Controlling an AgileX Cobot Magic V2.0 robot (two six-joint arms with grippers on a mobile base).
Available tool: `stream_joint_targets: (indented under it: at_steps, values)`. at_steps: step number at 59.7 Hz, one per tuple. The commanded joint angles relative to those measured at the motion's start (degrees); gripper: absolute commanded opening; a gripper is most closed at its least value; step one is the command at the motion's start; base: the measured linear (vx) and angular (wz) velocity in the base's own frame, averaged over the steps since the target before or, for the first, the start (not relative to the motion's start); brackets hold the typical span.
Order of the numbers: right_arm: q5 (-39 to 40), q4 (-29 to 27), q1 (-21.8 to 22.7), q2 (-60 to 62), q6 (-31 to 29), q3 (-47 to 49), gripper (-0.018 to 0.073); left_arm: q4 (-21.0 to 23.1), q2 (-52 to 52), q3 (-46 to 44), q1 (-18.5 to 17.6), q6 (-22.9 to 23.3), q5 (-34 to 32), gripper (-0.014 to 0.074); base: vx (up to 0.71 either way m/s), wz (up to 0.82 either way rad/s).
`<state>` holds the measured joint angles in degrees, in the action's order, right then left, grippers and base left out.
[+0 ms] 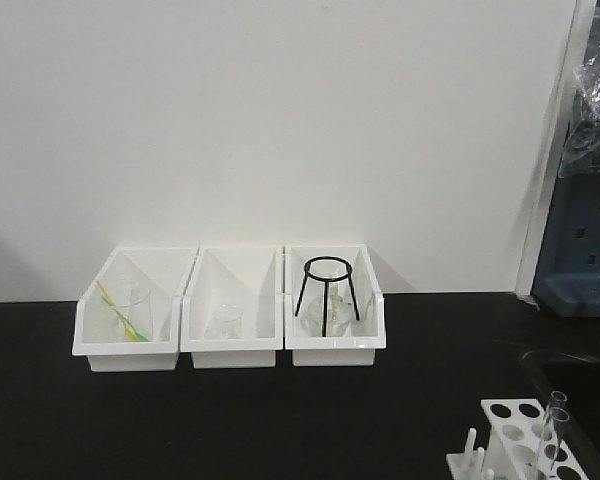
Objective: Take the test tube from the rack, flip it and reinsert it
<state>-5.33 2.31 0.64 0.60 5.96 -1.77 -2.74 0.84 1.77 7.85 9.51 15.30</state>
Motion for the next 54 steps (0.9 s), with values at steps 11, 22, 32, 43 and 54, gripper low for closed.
stream_joint_targets:
  at_steps: [11,22,32,43,54]
  values:
    - [12.2,-0.8,0.0,-1.2,-2.2,9.2,-0.0009,0.2,0.2,0.1,-0.1,0.0,-4.6,-0.0006,0.0,0.0]
    - [13.2,2.4,0.0,-19.9,-11.1,26.8,-0.0009,0.2,0.2,0.1,-0.1,0.0,-4.6,-0.0006,0.0,0.0]
    - [13.4,1.8,0.0,-35.0,-10.5,33.6,-0.0009,0.2,0.2,0.1,-0.1,0.0,-4.6,-0.0006,0.0,0.0]
    - [16.3,1.2,0.0,-44.1,-10.3,33.5,0.0003,0.2,0.2,0.1,-0.1,0.0,-4.6,-0.0006,0.0,0.0]
    - [16.3,0.5,0.0,-45.4,-10.3,33.5,0.0107,0.2,0.2,0.1,-0.1,0.0,-4.6,-0.0006,0.0,0.0]
